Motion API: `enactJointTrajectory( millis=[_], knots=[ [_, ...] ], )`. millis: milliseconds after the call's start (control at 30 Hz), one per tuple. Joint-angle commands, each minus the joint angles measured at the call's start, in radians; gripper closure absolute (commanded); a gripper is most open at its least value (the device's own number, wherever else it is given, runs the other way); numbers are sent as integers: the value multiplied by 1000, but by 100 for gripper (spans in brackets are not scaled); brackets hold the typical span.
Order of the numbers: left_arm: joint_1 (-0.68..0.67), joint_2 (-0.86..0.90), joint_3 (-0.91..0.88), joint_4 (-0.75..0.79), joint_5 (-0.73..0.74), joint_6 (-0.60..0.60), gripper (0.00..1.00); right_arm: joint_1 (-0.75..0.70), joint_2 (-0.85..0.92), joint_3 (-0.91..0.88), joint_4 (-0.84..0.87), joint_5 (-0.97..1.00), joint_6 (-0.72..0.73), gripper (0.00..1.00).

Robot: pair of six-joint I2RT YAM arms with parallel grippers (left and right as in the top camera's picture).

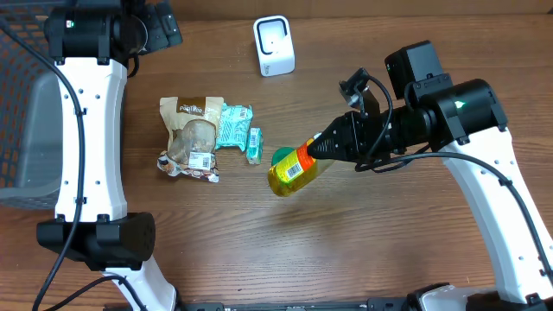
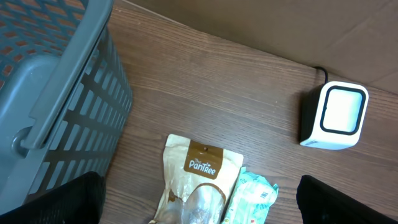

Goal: Scan the item barcode

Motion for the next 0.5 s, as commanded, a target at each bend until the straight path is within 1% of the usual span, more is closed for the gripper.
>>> enactJointTrajectory(
  millis=[0, 167, 233, 367, 467],
  knots=[
    [-1, -6, 19, 1, -3, -3, 0, 0, -6, 13, -8, -43, -13, 93],
    [-1, -6, 19, 1, -3, -3, 1, 0, -6, 13, -26, -47, -13, 94],
    [-1, -6, 19, 1, -3, -3, 0, 0, -6, 13, -31, -50, -13, 96],
    [-1, -6, 19, 1, -3, -3, 0, 1, -6, 13, -51, -62, -58, 96],
    [-1, -6, 19, 1, -3, -3, 0, 1, -6, 13, -56, -61, -58, 96]
  ],
)
